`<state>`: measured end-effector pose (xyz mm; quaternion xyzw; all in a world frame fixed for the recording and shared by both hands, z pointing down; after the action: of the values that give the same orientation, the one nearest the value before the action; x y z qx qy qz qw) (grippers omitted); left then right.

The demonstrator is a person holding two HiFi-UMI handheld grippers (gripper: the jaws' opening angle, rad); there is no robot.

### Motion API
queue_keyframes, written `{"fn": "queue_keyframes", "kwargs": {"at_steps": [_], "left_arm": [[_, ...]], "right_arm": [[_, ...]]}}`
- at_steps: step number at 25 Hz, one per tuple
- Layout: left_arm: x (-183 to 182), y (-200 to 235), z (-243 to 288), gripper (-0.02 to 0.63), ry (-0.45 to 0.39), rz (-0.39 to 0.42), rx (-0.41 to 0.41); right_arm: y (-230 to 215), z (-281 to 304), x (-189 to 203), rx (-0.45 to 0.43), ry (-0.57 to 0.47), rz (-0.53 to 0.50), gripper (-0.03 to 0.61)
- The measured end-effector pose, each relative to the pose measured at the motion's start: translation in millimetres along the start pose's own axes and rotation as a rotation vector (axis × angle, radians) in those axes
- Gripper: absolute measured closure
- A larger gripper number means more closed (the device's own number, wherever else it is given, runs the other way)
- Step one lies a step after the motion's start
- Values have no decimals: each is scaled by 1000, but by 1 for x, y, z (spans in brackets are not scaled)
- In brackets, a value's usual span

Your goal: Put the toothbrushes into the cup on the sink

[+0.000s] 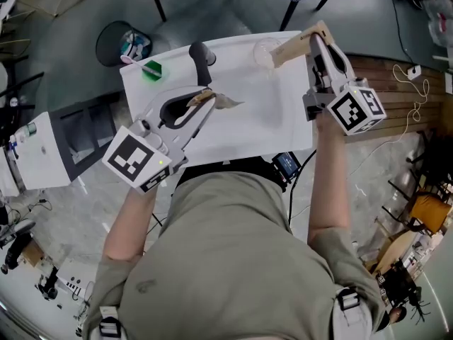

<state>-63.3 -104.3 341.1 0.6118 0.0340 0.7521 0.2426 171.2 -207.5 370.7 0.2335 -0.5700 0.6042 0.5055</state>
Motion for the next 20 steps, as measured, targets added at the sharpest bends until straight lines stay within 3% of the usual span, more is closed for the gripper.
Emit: {"fn": "queue_keyframes", "kwargs": {"at_steps": [20], "left_arm": [[2, 7, 6, 566, 8, -25, -12]], "right_arm": [[-10, 31, 14, 33, 15, -84, 565]]}}
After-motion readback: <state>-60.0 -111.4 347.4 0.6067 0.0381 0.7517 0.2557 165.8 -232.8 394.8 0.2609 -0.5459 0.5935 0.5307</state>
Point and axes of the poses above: the fingertips, and each gripper's own axes: z forward along the fingers, y to its left, x out of its underside, the point moved 2 cm from there along -z, backward along the fingers, and after that the axes turned 12 degrees about x, right-handed, at the moved point
